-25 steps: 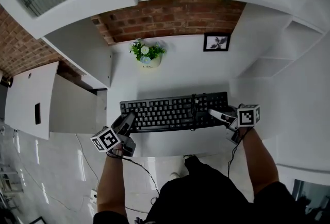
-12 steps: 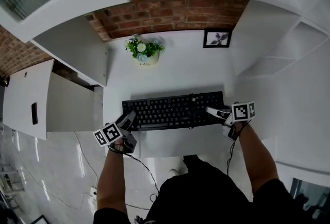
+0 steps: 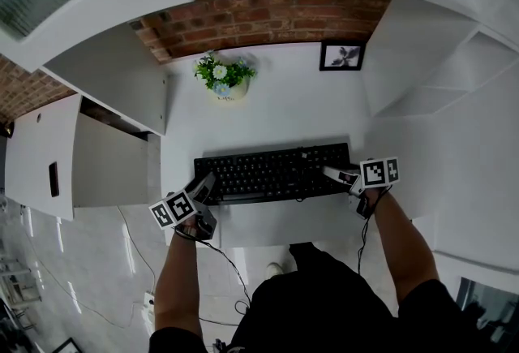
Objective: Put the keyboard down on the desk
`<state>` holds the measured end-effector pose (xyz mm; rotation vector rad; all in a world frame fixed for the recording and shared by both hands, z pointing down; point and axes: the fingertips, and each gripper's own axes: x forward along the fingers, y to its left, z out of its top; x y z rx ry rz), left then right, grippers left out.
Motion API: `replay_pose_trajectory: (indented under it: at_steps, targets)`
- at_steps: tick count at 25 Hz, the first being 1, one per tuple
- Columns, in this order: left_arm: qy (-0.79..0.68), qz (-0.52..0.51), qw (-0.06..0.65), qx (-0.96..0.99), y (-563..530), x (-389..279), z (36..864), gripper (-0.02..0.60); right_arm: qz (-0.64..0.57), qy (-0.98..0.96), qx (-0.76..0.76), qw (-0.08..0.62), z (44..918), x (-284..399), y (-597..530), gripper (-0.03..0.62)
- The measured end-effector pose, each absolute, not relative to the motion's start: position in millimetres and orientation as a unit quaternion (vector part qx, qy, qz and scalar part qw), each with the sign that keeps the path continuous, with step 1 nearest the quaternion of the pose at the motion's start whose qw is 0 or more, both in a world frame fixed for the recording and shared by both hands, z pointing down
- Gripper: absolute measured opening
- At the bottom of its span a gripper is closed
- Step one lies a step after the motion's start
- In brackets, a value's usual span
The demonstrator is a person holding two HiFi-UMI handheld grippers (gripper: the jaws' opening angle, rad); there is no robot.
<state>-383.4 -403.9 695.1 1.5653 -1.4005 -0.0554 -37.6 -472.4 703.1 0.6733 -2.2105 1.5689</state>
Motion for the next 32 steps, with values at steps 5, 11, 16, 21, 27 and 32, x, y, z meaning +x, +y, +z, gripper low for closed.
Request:
replay_pose_trajectory:
  at_steps: [5,11,16,21,27,32]
  targets:
    - [-0.590,0.002,0.493,0.640,-402,-383,701,0.275,0.549,-0.775,0.249,0.189,708,-35,-473,0.282]
    - [-0.604,0.038,0.478,0.636,-401,-384,705,0.282,0.530,-0.779,0.263,0.208,709,-34,-476,0.290]
    - [-0.613,0.052,0.462,0.639,-402,-385,705,0.284,0.507,-0.780,0.289,0.227,710,-31,-477,0.302]
    - [-0.618,0.065,0.454,0.639,-402,-384,706,0.285,0.487,-0.776,0.312,0.251,713,-27,-478,0.314]
    - [-0.629,0.088,0.438,0.636,-403,-386,705,0.285,0.465,-0.770,0.339,0.274,716,-24,-478,0.326]
    - [-0.639,0.087,0.434,0.629,-401,-388,704,0.285,0.449,-0.760,0.371,0.289,720,-22,-479,0.334]
